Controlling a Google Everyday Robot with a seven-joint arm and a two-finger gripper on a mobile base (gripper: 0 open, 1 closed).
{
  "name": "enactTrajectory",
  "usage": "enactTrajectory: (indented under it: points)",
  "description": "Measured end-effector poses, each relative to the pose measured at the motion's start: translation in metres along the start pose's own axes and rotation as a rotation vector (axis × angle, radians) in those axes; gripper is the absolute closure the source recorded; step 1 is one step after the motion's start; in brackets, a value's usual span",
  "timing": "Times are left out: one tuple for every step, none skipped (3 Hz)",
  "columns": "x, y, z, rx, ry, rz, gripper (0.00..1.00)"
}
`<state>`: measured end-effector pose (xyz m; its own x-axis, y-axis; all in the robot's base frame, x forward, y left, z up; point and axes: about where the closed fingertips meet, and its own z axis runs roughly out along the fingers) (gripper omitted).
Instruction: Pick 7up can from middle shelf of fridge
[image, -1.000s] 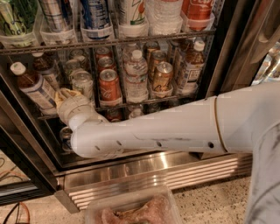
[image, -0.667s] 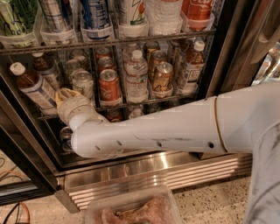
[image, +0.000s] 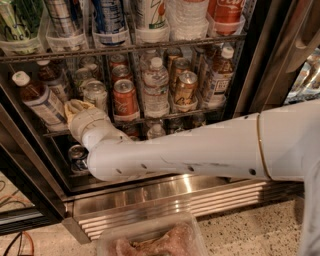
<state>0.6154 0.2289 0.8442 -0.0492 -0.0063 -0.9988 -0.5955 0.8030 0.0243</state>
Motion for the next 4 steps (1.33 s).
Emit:
enactTrajectory:
  points:
    - [-0.016,0.002,-0.017,-0.037,-0.033,0.040,1.00]
    - [-0.025,0.002,-0.032,-0.060,-0.051,0.060,1.00]
    - [-0.026,0.005,-0.040,-0.094,-0.052,0.066,1.00]
    - [-0.026,0.005,-0.040,-0.094,-0.052,0.066,1.00]
